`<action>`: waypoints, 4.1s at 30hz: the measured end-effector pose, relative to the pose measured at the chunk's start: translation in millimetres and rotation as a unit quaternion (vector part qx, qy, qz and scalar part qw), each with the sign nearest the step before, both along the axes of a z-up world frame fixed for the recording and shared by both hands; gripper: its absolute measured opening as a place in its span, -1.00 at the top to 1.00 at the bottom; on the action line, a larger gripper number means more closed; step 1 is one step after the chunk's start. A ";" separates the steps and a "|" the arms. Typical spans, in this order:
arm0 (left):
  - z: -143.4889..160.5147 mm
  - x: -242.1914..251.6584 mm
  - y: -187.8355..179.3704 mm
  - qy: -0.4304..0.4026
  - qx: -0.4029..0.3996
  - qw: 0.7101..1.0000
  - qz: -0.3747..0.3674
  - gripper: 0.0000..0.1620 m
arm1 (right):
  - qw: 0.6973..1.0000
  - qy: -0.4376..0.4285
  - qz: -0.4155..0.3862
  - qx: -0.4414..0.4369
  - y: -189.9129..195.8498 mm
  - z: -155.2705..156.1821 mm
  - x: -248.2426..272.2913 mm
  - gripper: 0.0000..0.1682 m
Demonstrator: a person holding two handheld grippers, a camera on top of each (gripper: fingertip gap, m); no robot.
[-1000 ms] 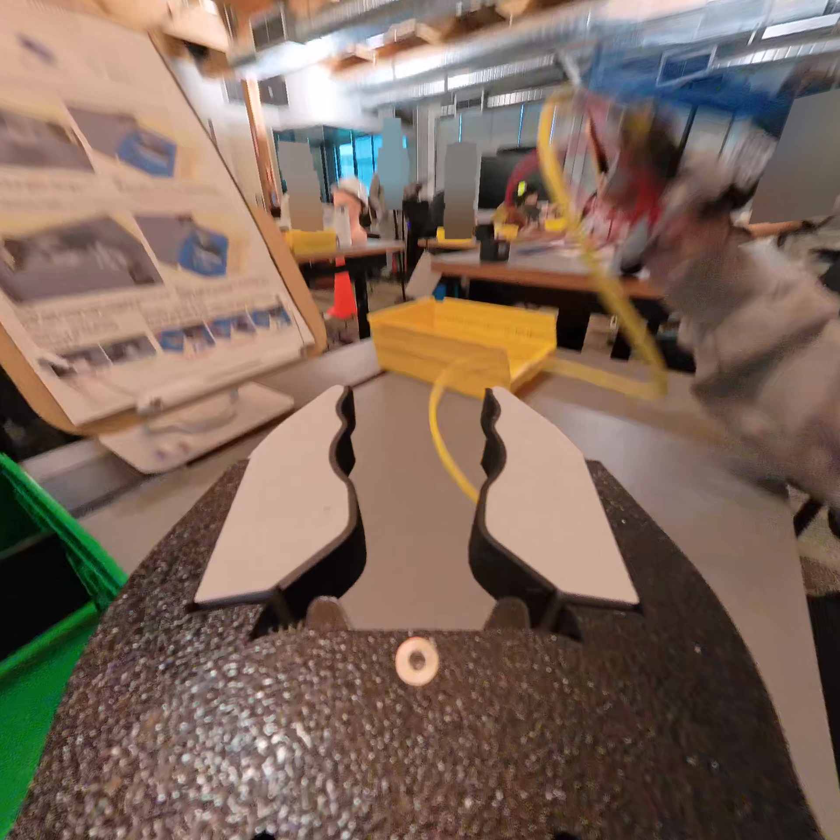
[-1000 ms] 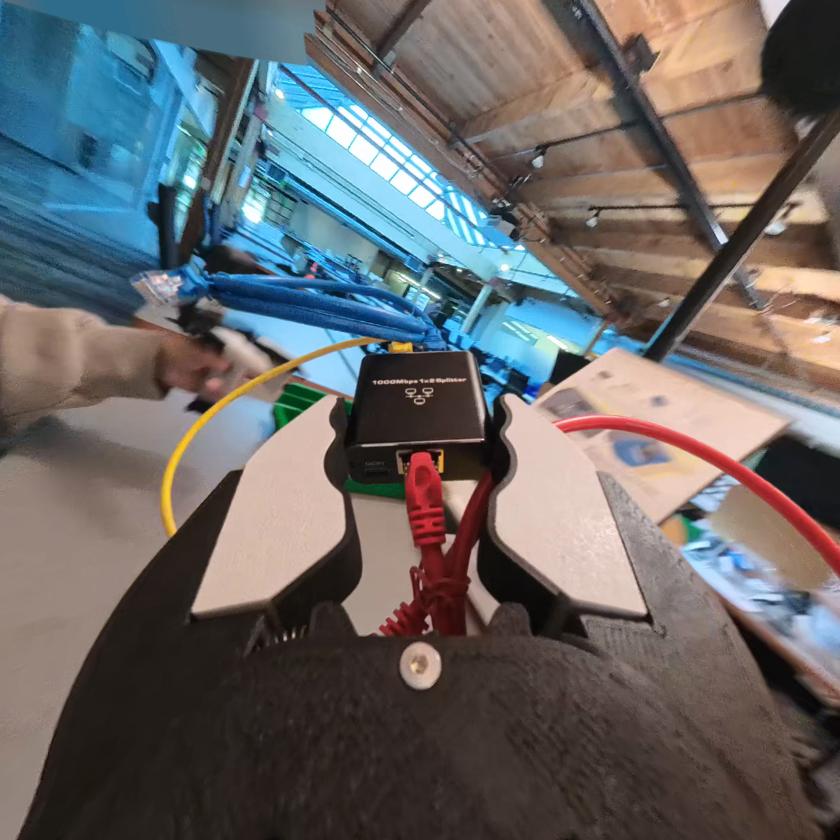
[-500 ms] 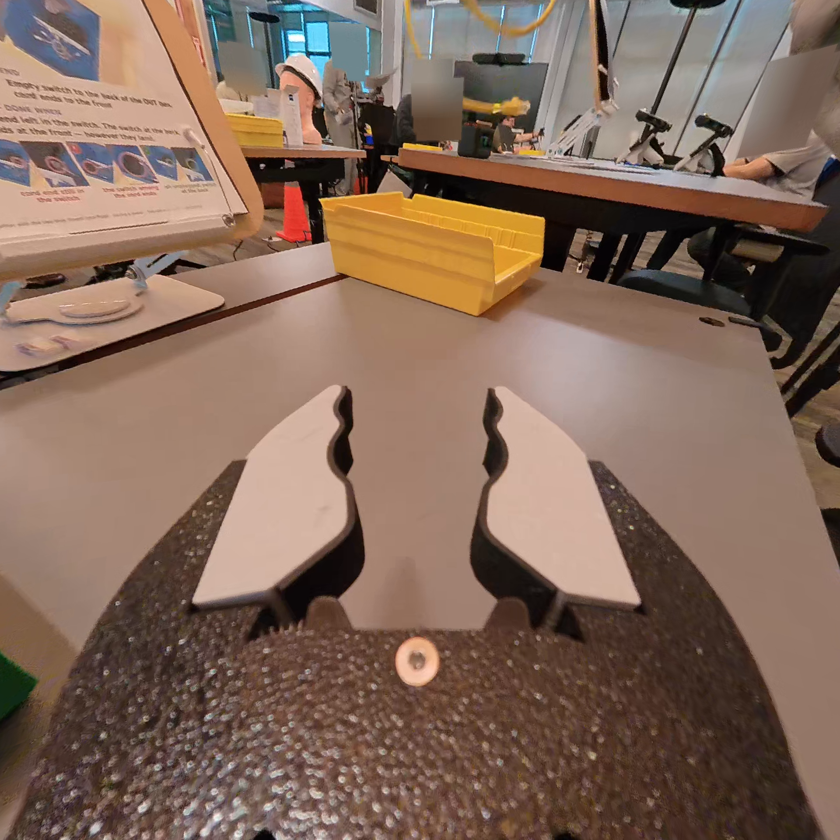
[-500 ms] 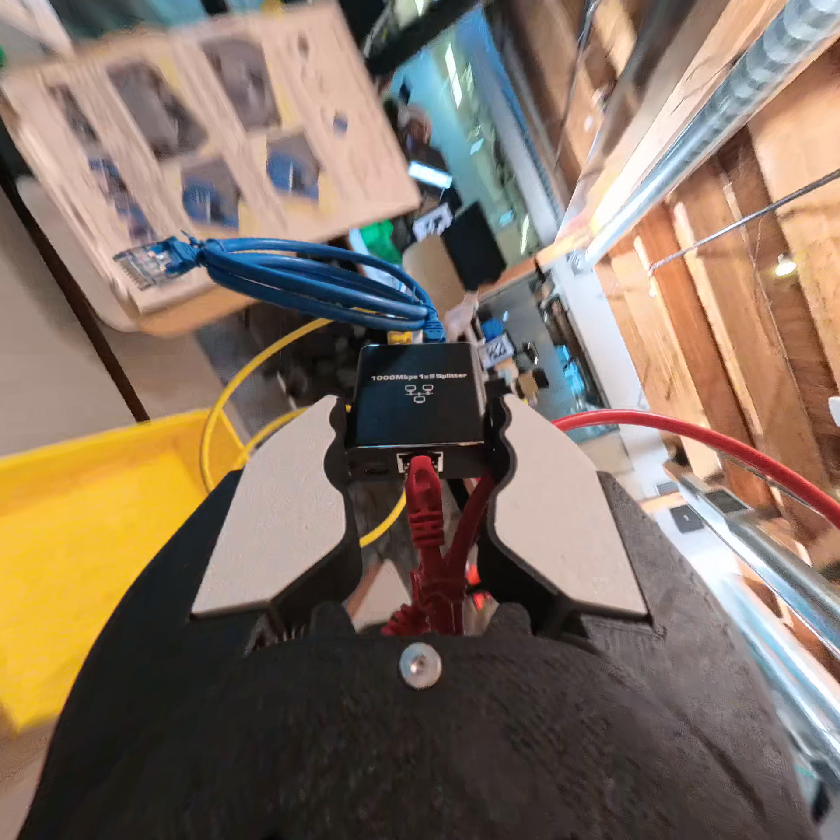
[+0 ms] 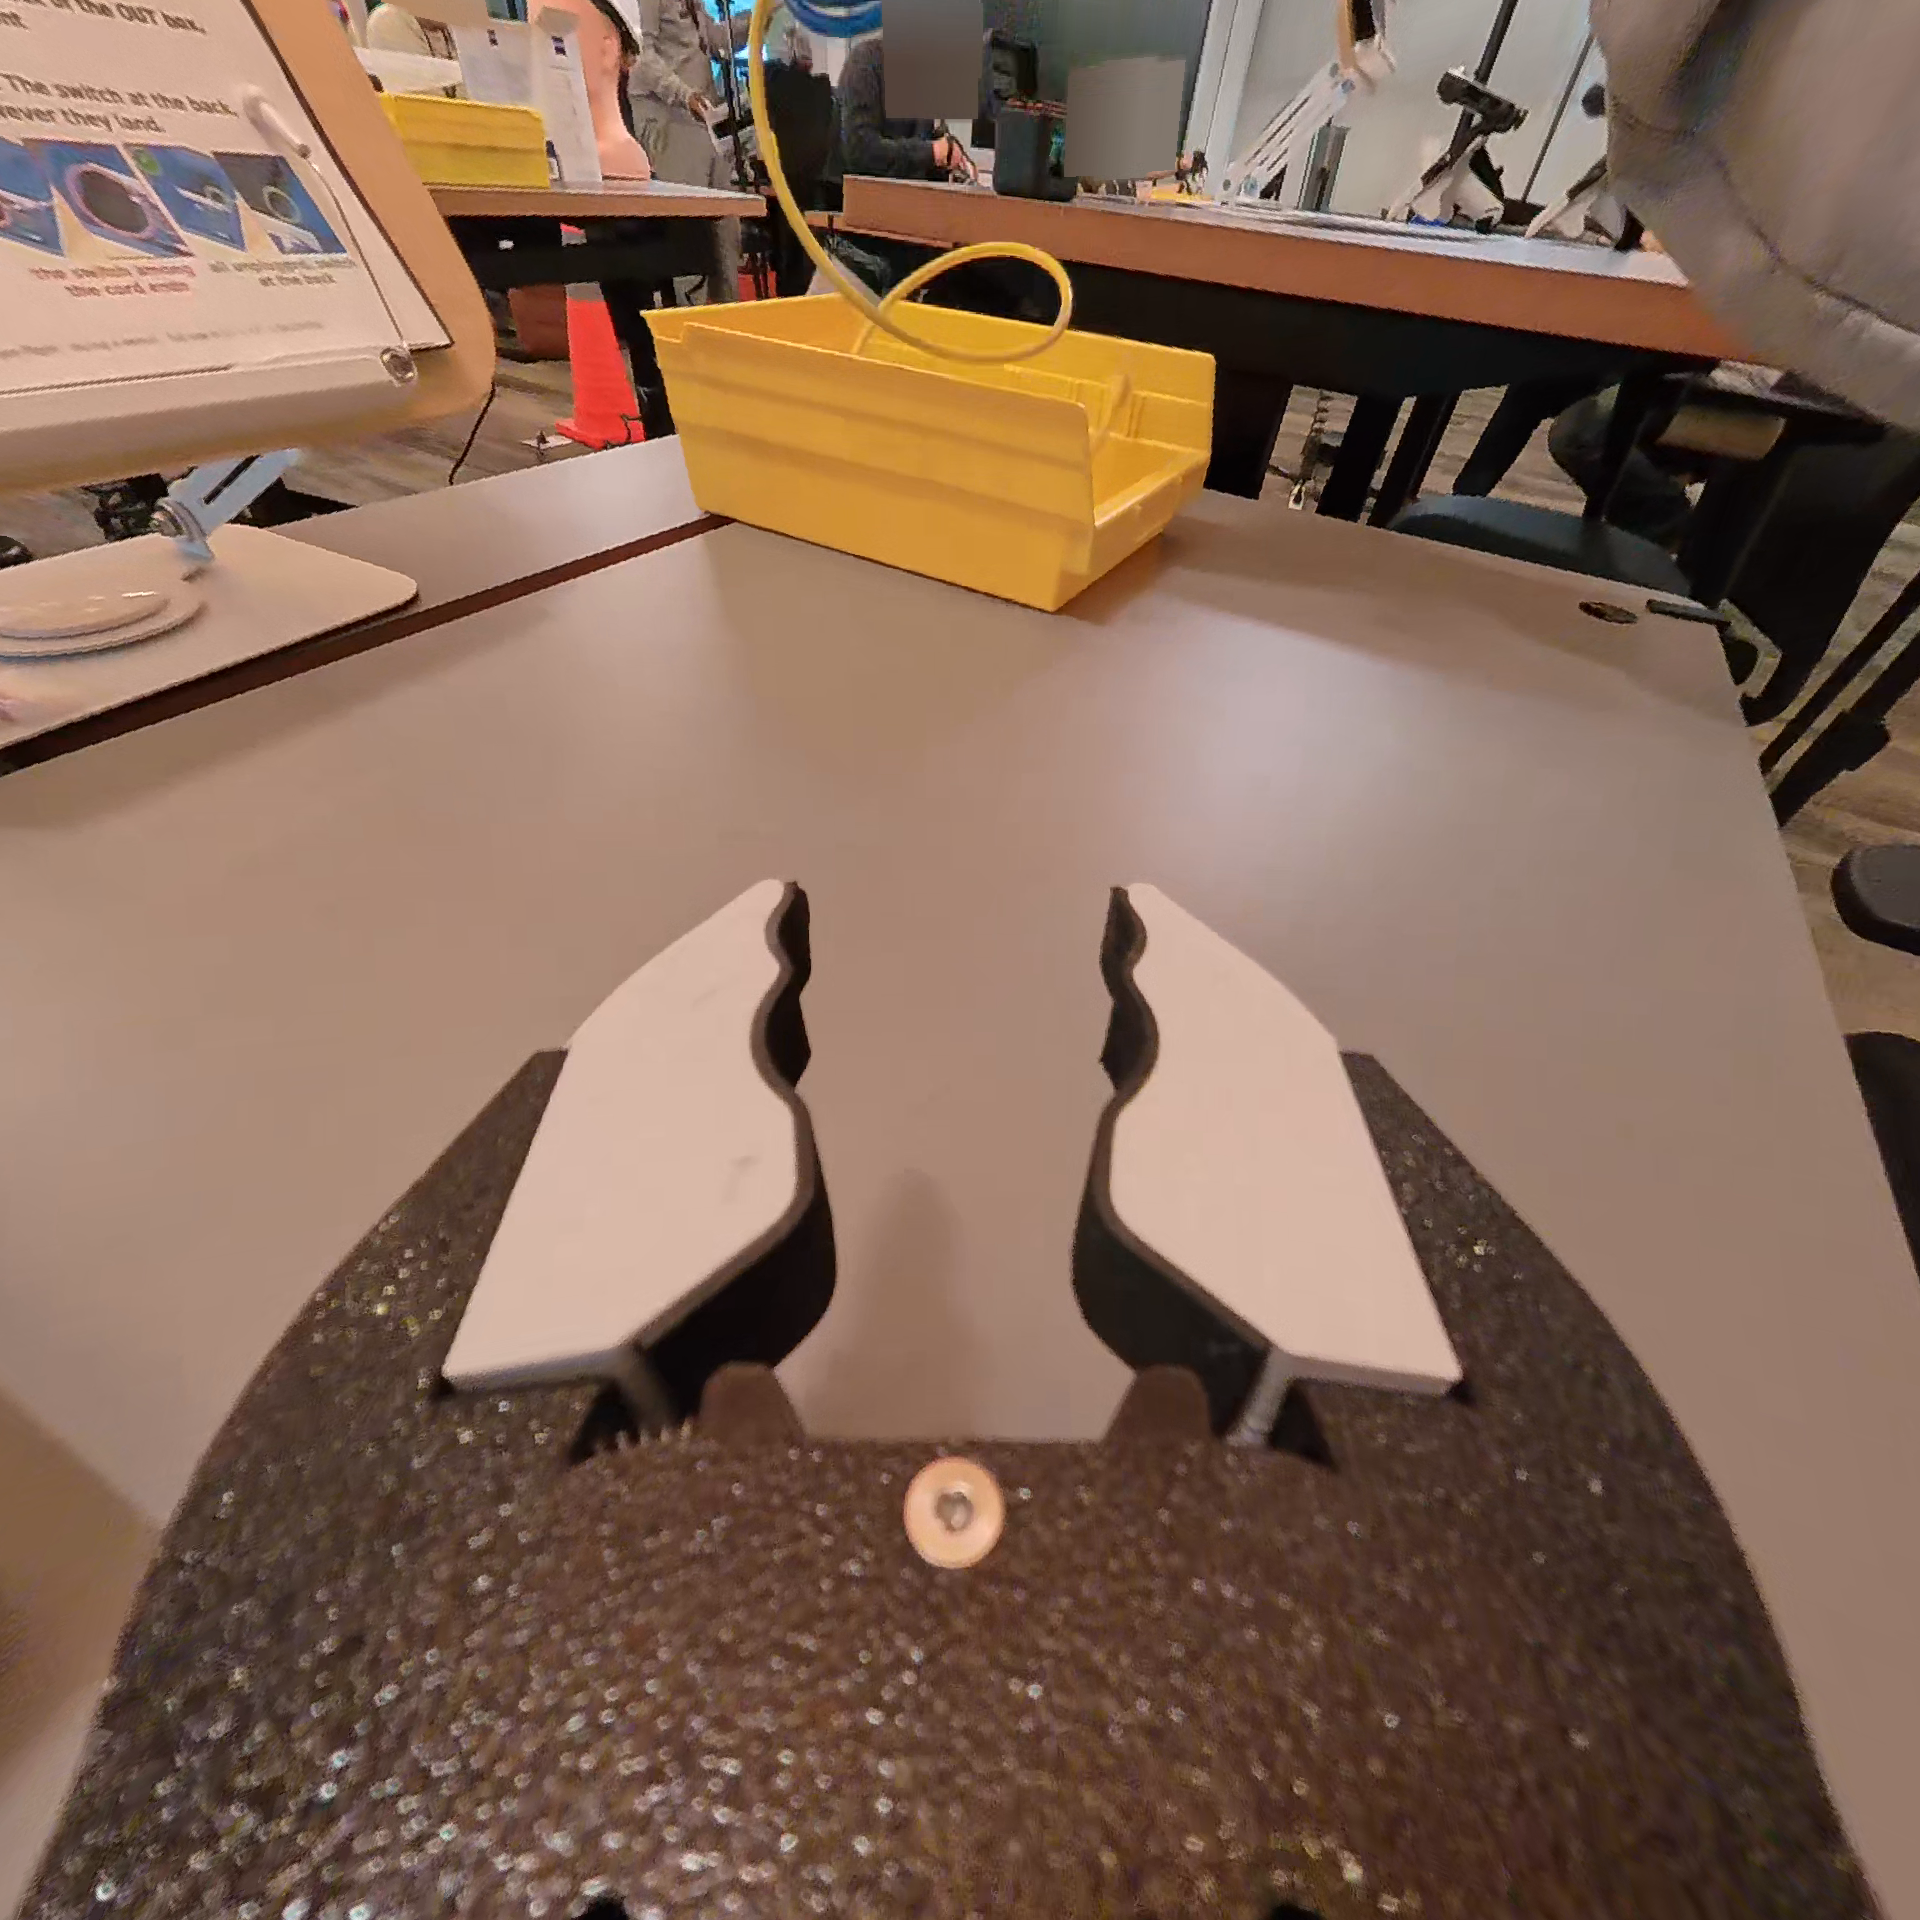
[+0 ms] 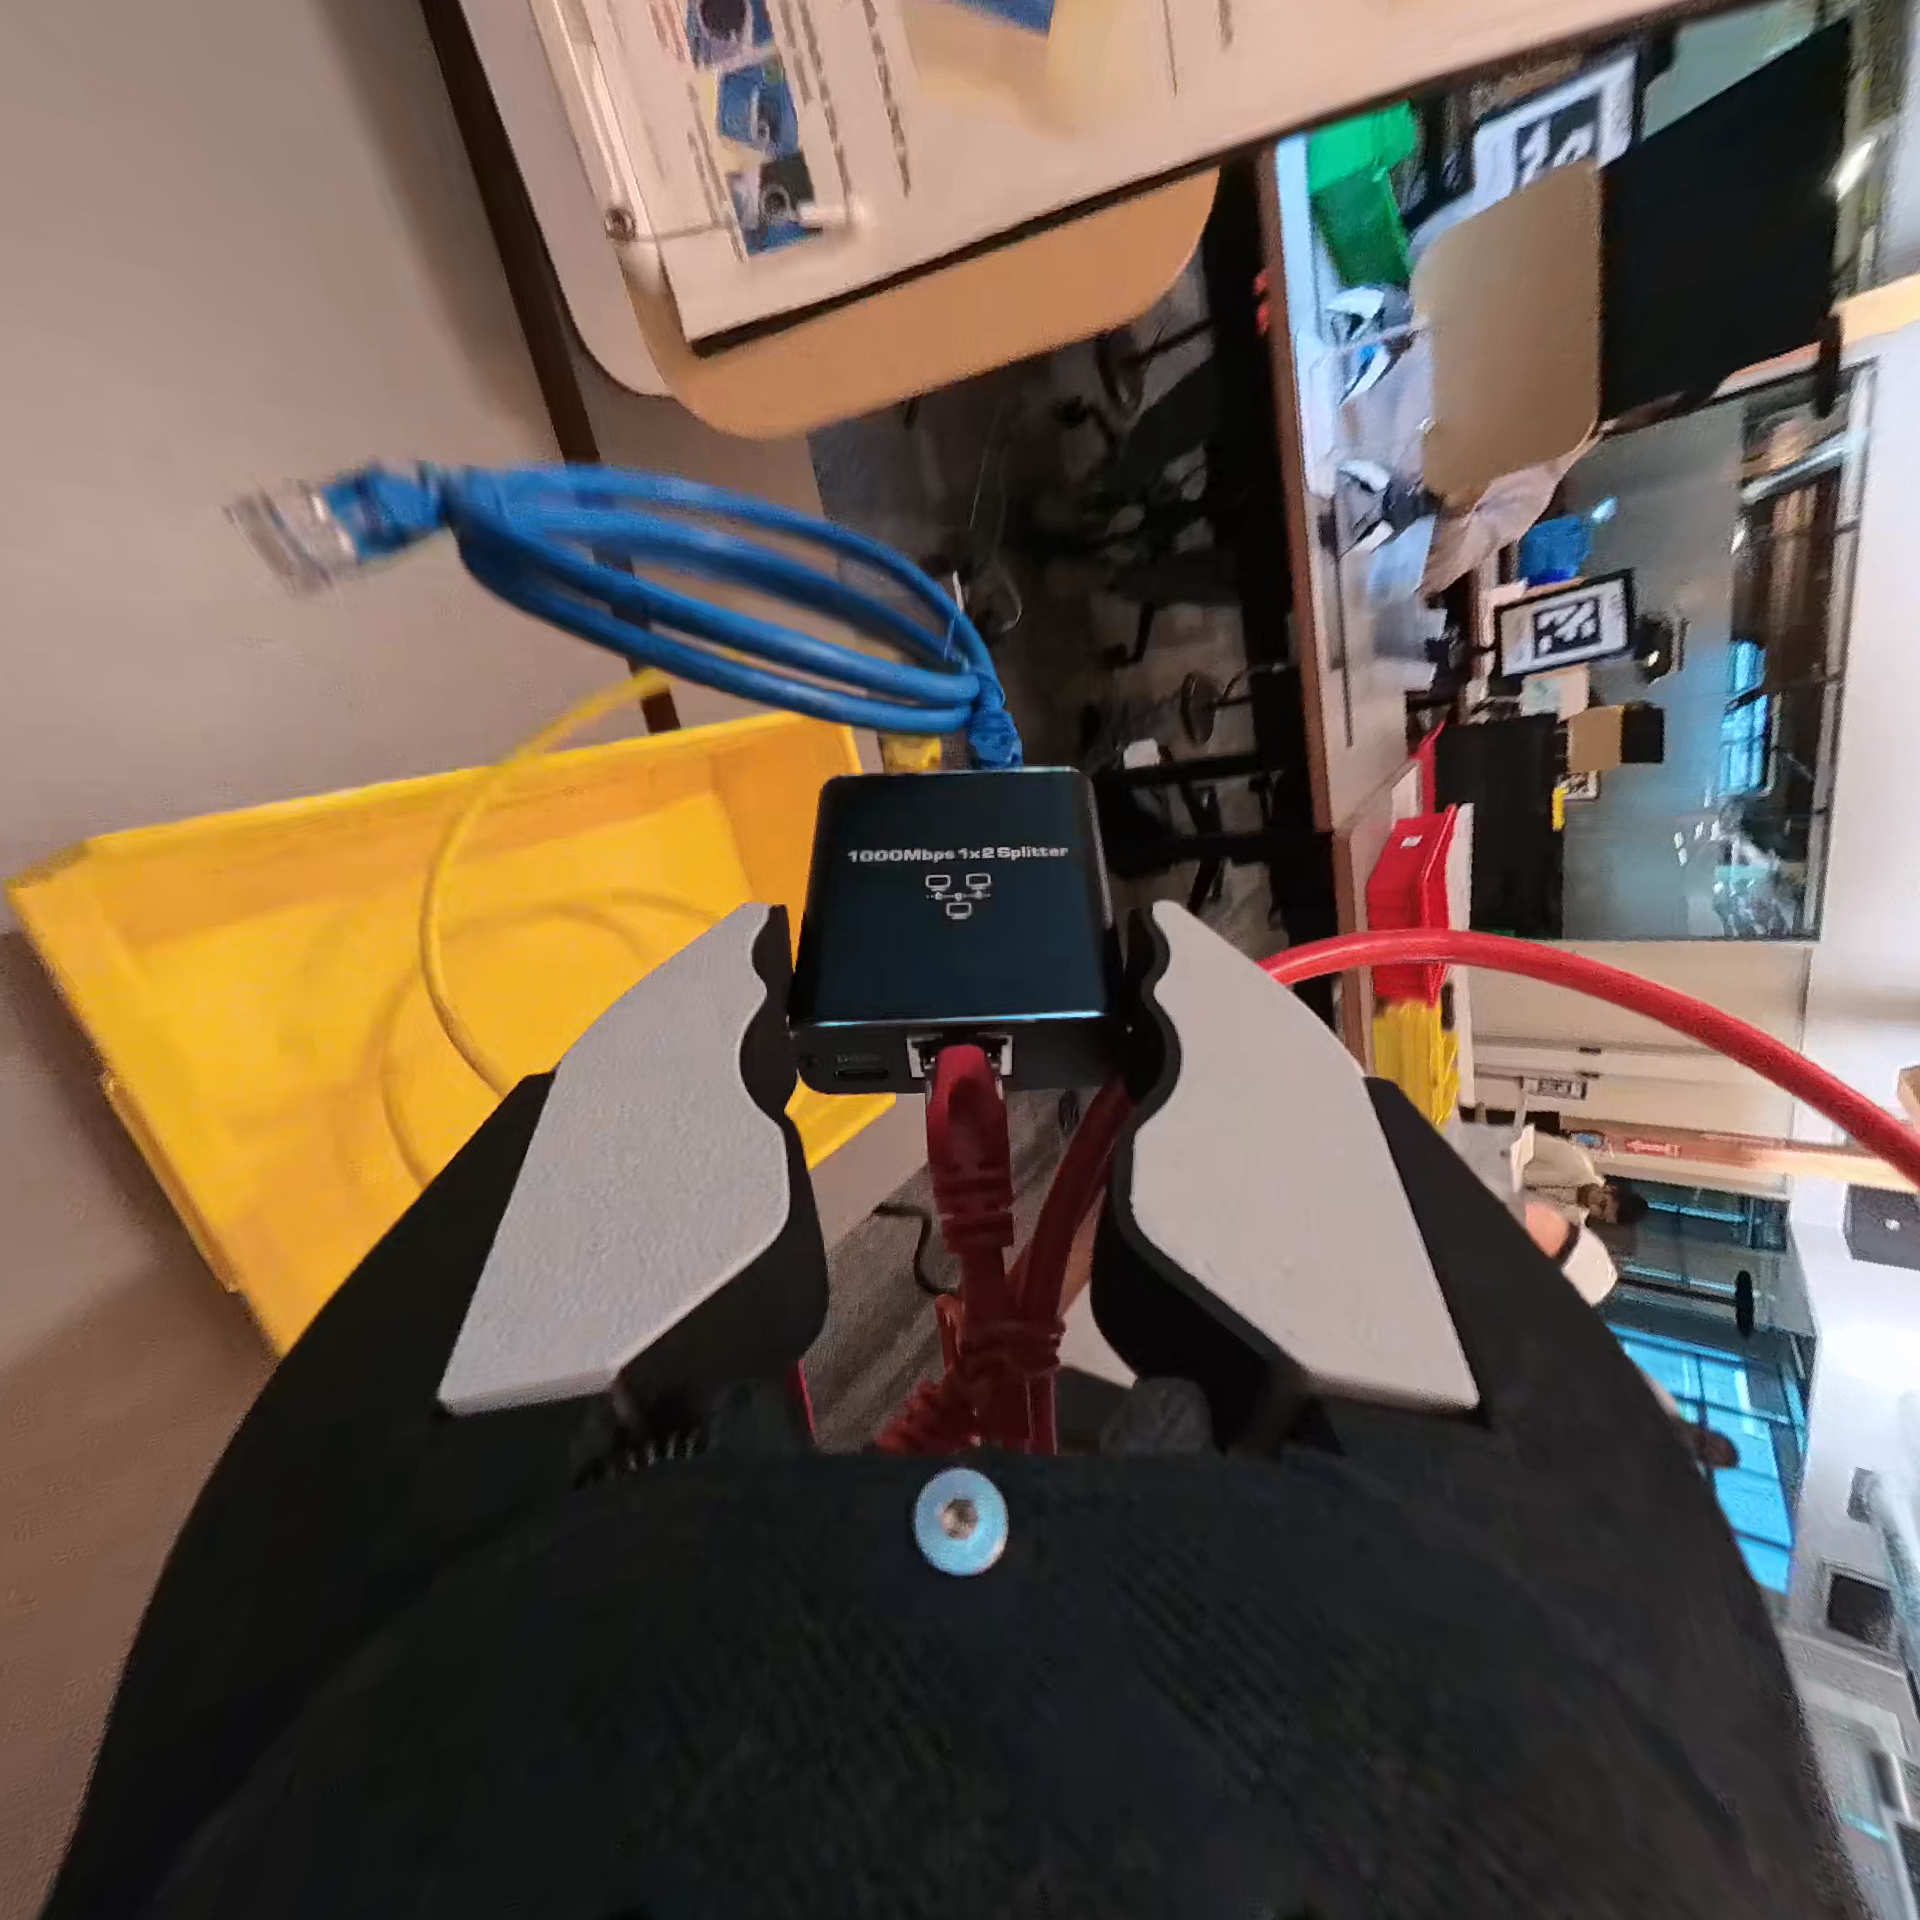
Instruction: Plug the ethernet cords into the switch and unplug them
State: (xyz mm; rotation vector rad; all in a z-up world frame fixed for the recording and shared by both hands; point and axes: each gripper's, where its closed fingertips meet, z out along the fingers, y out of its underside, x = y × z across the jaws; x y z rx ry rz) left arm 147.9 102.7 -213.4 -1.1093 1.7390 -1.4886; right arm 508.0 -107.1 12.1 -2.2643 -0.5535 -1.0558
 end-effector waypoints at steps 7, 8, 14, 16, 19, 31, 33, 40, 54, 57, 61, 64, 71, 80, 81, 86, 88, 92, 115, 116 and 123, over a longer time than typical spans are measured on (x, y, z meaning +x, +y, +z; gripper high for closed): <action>2.3 1.0 -0.1 -0.005 -0.020 1.000 -0.005 0.36 | 0.994 0.056 -0.087 -0.044 -12.4 -56.4 36.1 0.25; 2.2 0.8 -0.4 -0.005 -0.020 1.000 -0.007 0.37 | 0.990 0.070 -0.113 -0.046 -18.7 -68.3 43.3 0.25; 0.6 0.7 -2.4 -0.002 -0.015 1.000 -0.011 0.38 | 0.965 0.036 -0.221 -0.135 -54.0 -123.0 78.6 0.25; 0.2 0.3 -4.3 -0.001 -0.013 1.000 -0.014 0.38 | 0.947 0.004 -0.263 -0.187 -74.0 -124.4 91.0 0.25; 0.8 -2.6 -5.9 -0.005 -0.010 1.000 -0.016 0.38 | 0.944 0.004 -0.287 -0.163 -87.4 -116.4 100.7 0.25; 3.8 -2.3 -4.5 -0.008 -0.033 0.999 -0.022 0.39 | 0.915 -0.029 -0.224 -0.334 -85.8 -136.2 80.9 0.25; 4.3 -2.0 -4.6 -0.009 -0.035 0.999 -0.023 0.39 | 0.928 0.010 -0.194 -0.319 -58.8 -153.8 70.1 0.26; 3.9 -2.5 -8.8 -0.010 -0.029 0.999 -0.028 0.39 | 0.937 0.119 -0.232 -0.231 -14.1 -183.7 68.8 0.26; 6.7 -2.5 -14.9 -0.003 -0.029 0.999 -0.029 0.37 | 0.965 0.179 -0.190 0.031 -24.5 -99.5 33.4 0.21; 3.4 2.9 -15.7 0.020 -0.007 1.000 -0.012 0.37 | 0.949 0.205 -0.202 0.129 -52.0 -66.2 12.7 0.21; 8.1 17.5 -28.3 0.040 0.021 0.999 -0.011 0.37 | 0.914 0.194 -0.255 0.249 -113.0 -49.4 -7.4 0.29; 19.6 34.9 -49.0 0.050 0.037 0.998 -0.031 0.37 | 0.887 0.203 -0.277 0.309 -158.5 -71.8 0.4 0.34; 19.2 56.8 -104.4 0.087 0.091 0.988 -0.093 0.31 | 0.957 0.074 -0.269 0.080 -200.7 -189.7 43.7 0.11; 0.5 52.1 -124.4 0.124 0.115 0.980 -0.100 0.29 | 0.970 -0.043 -0.237 -0.034 -194.5 -213.3 111.9 0.27; -0.8 51.9 -123.6 0.126 0.112 0.981 -0.097 0.30 | 0.971 -0.034 -0.234 -0.040 -191.7 -215.1 112.5 0.43; -2.5 51.7 -121.5 0.134 0.095 0.981 -0.101 0.32 | 0.977 -0.014 -0.206 -0.054 -180.9 -216.5 106.6 0.89; -1.8 53.2 -121.1 0.134 0.088 0.981 -0.105 0.33 | 0.980 0.000 -0.193 -0.035 -177.7 -212.9 101.8 0.91; -2.4 53.7 -120.6 0.131 0.080 0.982 -0.113 0.33 | 0.978 0.093 -0.176 0.069 -164.7 -188.8 89.5 0.92; -23.9 46.6 -116.7 0.150 0.014 0.977 -0.152 0.34 | 0.760 0.490 -0.190 0.382 -10.9 -119.5 20.1 0.87; -23.3 45.7 -116.8 0.149 0.016 0.977 -0.154 0.34 | 0.762 0.477 -0.199 0.390 -19.3 -131.3 16.8 0.87; -17.5 46.2 -129.6 0.150 -0.004 0.973 -0.176 0.34 | 0.830 0.439 -0.230 0.255 -41.5 -227.1 -24.3 0.67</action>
